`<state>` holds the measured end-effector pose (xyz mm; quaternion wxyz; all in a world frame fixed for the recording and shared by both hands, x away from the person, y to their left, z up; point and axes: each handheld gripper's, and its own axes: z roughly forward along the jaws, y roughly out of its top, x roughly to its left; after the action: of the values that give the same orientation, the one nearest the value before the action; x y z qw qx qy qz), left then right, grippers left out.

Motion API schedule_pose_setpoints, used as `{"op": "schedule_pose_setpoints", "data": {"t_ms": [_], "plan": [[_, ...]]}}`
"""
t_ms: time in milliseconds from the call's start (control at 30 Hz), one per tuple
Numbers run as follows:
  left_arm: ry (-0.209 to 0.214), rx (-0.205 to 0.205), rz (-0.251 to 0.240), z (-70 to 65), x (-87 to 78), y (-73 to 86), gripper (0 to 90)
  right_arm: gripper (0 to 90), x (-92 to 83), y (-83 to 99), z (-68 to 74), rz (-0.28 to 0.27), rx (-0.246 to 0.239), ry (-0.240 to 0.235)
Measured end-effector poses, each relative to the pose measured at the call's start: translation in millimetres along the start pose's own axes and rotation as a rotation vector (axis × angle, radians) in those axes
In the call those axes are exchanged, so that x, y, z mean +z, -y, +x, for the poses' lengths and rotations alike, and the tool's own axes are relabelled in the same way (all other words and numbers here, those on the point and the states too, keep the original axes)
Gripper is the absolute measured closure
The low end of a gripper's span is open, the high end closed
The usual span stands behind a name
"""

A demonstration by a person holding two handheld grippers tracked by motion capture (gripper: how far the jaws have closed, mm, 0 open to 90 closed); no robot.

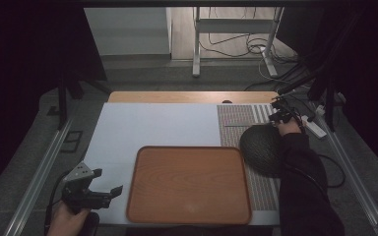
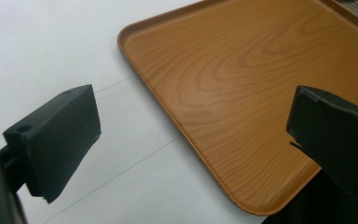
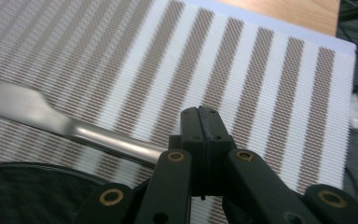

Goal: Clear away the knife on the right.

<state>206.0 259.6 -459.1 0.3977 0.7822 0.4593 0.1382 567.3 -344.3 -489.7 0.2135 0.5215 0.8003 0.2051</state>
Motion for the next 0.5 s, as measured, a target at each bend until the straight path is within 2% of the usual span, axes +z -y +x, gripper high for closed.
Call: {"op": "schedule_pose_setpoints", "data": {"t_ms": [133, 200, 300, 400, 500], "plan": [[-0.002, 0.003, 0.003, -0.5, 0.1, -0.2, 2.8, 89.8, 5.1, 6.3, -6.1, 0.0, 0.003, 0.035], [-0.003, 0.006, 0.004, -1.1, 0.3, -0.3, 2.8, 89.8, 4.7, 9.6, -8.0, -0.008, 0.0, 0.025], [-0.006, 0.009, 0.005, -1.5, 0.2, -0.2, 2.8, 89.8, 1.4, 11.5, -10.4, 0.02, 0.005, 0.023], [-0.005, 0.007, 0.003, -1.3, -0.1, 0.0, 2.8, 89.8, -3.8, 16.0, -14.7, 0.05, 0.017, -0.007], [-0.007, 0.009, 0.006, -1.6, 0.2, -0.2, 2.8, 89.8, -9.7, 21.6, -20.6, 0.082, 0.032, -0.07]]}}
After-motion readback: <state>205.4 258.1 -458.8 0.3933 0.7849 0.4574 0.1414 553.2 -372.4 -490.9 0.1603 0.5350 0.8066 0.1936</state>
